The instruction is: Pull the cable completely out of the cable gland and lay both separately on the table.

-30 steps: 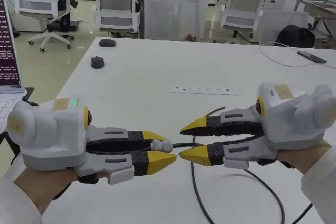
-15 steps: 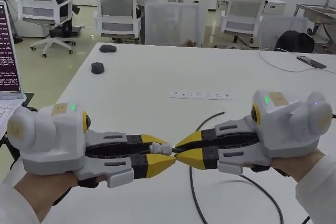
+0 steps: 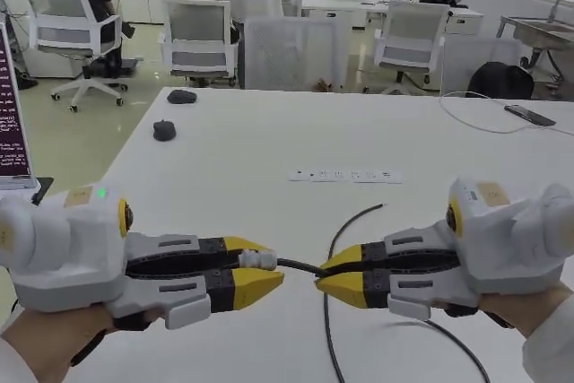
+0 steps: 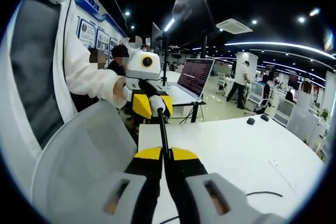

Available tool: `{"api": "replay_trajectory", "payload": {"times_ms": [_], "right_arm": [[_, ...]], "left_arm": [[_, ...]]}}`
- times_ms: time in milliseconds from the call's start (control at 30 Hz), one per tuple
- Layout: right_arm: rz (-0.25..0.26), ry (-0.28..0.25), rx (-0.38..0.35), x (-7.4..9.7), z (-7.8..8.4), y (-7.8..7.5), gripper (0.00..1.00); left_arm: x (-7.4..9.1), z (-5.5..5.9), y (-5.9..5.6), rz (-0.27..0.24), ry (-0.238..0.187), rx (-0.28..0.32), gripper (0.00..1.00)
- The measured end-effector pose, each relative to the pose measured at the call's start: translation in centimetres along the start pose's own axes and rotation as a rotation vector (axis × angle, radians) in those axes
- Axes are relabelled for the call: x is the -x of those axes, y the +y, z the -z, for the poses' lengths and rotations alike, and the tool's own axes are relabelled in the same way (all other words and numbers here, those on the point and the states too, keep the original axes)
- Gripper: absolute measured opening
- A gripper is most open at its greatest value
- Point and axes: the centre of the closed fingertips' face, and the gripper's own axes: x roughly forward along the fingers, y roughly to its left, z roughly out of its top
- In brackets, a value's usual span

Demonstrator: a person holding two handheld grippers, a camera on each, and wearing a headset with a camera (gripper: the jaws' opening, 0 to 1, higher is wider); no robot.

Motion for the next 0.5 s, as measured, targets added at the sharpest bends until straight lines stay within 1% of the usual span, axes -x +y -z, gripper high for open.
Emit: {"api": "replay_trajectory", "payload": {"times_ms": [167,200,233,267,300,400,500], "right_arm": [[0.016,0.015,-0.021,0.5,0.9,-0.3,0.03],[0.026,0.038,-0.023,0.6,1.4,-0.4,0.03],[0.030,0.051,-0.021,0.8,1.8,-0.5,0.03],[0.033,0.053,-0.026,1.0,2.0,-0.5,0.03],[0.033,0.050,-0.029,1.1,2.1,-0.4,0.03],[0.041,0.049,-0.034,1.4,2.0,-0.4,0.03],[0.047,0.056,-0.035,1.4,2.1,-0.5,0.03]], "left_arm": [[0.6,0.1,0.5,-0.005,0.005,0.009,0.17],[0.8,-0.2,0.6,-0.008,-0.009,0.018,0.17],[1.0,-0.9,0.7,-0.007,-0.049,0.064,0.17],[1.2,-1.2,1.0,-0.011,-0.066,0.084,0.17],[1.4,-1.4,1.2,-0.017,-0.072,0.078,0.17],[1.5,-1.3,1.5,-0.017,-0.063,0.065,0.17],[1.3,-1.2,1.3,-0.004,-0.059,0.067,0.17]]}}
